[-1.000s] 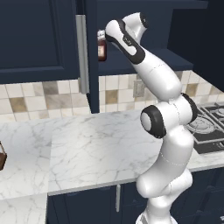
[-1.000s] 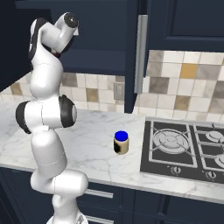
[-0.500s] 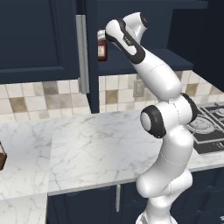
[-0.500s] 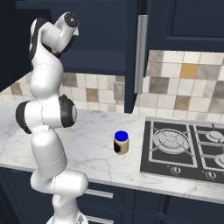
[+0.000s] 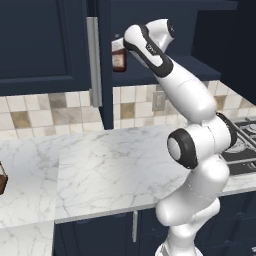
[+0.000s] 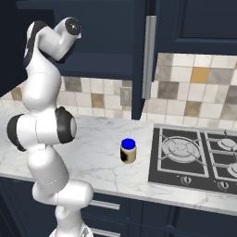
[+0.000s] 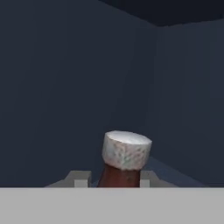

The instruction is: Take 2 condiments from the cabinet and move them on the counter near the stove.Make sure the condiments are lined up with each other, next to each other.

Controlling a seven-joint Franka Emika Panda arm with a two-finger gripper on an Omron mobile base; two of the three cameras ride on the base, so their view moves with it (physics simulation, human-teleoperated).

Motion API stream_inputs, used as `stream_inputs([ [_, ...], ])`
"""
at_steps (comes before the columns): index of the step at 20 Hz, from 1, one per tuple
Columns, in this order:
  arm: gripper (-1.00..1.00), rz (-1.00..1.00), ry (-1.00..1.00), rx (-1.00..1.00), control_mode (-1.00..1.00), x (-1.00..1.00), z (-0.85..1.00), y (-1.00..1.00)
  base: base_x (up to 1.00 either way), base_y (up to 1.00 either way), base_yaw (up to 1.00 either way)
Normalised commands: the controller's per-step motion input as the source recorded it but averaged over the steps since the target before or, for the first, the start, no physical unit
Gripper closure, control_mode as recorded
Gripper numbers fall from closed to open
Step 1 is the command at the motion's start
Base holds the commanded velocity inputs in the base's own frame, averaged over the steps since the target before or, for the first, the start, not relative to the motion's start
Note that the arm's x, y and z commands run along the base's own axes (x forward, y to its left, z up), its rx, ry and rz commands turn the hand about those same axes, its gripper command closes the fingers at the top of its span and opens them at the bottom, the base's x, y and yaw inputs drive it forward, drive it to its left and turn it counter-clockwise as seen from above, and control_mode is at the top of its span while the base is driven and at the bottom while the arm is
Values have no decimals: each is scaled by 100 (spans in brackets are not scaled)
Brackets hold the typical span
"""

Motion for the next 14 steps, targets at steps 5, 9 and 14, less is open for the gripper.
stream_inputs([
  [5,100,-1,-8,0,-100,-64,8,-2,0,0,0],
  [9,100,-3,0,0,-100,-63,25,-12,0,0,0],
  [14,100,-7,0,0,-100,-72,10,-23,0,0,0],
])
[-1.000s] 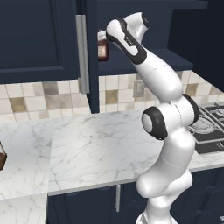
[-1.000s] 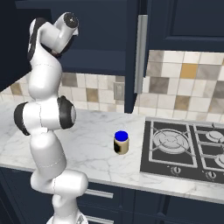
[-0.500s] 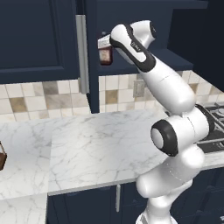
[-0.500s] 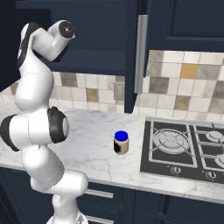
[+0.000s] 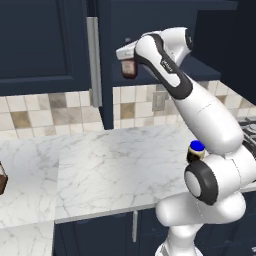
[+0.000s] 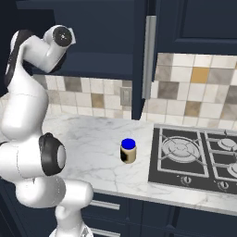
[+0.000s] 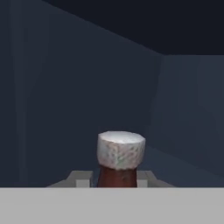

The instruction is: Take 2 condiments from the cabinet and move them on the counter near the stove.Make sure the condiments are lined up with each other, next to each other.

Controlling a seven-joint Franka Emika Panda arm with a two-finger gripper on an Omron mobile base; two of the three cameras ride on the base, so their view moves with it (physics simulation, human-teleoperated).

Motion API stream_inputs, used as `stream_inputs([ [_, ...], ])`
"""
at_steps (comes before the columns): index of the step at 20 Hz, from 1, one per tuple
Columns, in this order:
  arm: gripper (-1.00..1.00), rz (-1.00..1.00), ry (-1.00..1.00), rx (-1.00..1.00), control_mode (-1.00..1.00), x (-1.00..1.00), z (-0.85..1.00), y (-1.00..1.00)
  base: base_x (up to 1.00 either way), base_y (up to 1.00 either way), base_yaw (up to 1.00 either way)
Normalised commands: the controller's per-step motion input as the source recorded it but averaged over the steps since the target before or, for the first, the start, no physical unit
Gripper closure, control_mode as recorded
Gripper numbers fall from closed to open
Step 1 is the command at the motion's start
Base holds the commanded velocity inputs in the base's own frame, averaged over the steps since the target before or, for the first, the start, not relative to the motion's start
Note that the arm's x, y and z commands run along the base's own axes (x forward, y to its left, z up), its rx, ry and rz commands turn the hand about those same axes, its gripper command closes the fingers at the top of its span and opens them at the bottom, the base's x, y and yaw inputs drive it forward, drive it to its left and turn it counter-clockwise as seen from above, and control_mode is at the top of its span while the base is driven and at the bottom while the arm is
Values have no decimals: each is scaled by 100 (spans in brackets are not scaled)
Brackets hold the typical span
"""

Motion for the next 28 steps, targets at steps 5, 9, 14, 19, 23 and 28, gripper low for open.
stream_inputs([
  [5,100,-12,0,0,-100,-77,-1,-24,0,0,0],
  [9,100,-12,0,1,-100,-66,-3,-27,0,0,0],
  [14,100,-6,6,1,-100,-27,-1,-31,0,0,0],
  [19,100,0,6,0,-100,-20,-6,-30,0,0,0],
  [23,100,0,9,1,-100,-32,-11,-32,0,0,0],
  [28,100,0,3,1,-100,-34,-20,-32,0,0,0],
])
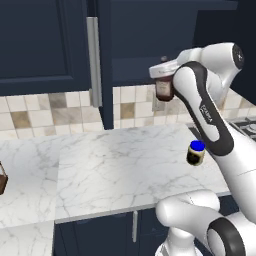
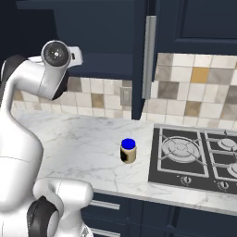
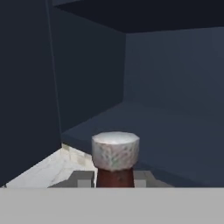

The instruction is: Take 2 condiments from the cabinet and move them on the counter near the stove.Make sure the condiments are lined up with each other, next to each other.

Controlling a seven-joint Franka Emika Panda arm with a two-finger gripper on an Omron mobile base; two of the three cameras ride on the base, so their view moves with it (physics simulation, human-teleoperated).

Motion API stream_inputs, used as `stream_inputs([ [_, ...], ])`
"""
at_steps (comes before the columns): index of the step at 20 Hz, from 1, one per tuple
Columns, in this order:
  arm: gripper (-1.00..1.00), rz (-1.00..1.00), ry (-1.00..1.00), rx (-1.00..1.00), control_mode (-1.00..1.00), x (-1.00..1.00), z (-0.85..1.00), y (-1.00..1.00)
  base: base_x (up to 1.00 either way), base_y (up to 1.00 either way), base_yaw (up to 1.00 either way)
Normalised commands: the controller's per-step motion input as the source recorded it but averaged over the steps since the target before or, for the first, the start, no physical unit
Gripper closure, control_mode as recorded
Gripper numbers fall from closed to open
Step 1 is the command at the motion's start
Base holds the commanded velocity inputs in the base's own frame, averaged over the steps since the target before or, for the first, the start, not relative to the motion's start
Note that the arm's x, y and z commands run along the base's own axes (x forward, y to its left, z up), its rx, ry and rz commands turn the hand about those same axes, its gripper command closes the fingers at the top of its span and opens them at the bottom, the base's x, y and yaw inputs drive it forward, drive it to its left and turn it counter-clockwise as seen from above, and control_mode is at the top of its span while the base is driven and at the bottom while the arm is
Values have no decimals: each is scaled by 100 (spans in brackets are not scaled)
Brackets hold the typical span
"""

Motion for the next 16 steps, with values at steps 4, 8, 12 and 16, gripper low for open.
stream_inputs([
  [4,100,0,0,3,-100,-28,-30,-26,0,0,0],
  [8,100,0,0,5,-100,-21,-23,-27,0,0,0],
  [12,100,0,0,4,-100,-20,-18,-34,0,0,0],
  [16,100,0,0,3,-100,-22,-21,-34,0,0,0],
])
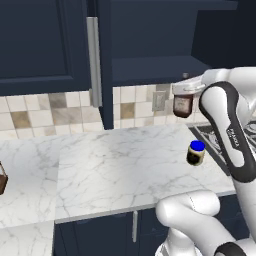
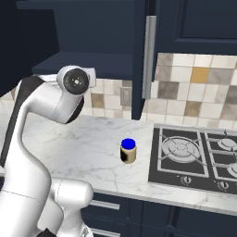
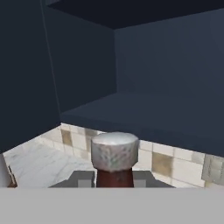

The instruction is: Take 2 condiments from the cabinet and move them on the counter near the stove.Make sure the condiments are lined up with each other, next to each other.

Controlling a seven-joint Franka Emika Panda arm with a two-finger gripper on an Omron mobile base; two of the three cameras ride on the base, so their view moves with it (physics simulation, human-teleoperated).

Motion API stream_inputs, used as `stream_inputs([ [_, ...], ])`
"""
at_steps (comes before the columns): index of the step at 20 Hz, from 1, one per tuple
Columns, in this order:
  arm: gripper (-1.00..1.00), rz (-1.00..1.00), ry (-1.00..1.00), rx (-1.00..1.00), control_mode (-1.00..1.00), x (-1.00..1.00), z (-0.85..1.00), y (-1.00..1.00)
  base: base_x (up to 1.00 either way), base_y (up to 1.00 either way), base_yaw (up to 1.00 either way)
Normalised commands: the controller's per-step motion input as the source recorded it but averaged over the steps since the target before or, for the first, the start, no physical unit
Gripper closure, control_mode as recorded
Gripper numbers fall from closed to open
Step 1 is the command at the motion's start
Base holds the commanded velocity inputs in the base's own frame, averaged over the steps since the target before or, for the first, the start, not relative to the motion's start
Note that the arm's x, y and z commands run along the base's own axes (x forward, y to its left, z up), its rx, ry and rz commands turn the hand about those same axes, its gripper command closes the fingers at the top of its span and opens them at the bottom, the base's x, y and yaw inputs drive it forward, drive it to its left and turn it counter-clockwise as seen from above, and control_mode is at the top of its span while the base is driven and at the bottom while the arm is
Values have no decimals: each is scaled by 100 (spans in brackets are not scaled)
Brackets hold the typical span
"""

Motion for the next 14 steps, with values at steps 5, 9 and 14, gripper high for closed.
stream_inputs([
  [5,100,0,0,1,-100,-27,-22,-31,0,0,0],
  [9,100,0,0,1,-100,-28,-18,-30,0,0,0],
  [14,100,0,0,0,-100,-28,-17,-26,0,0,0],
])
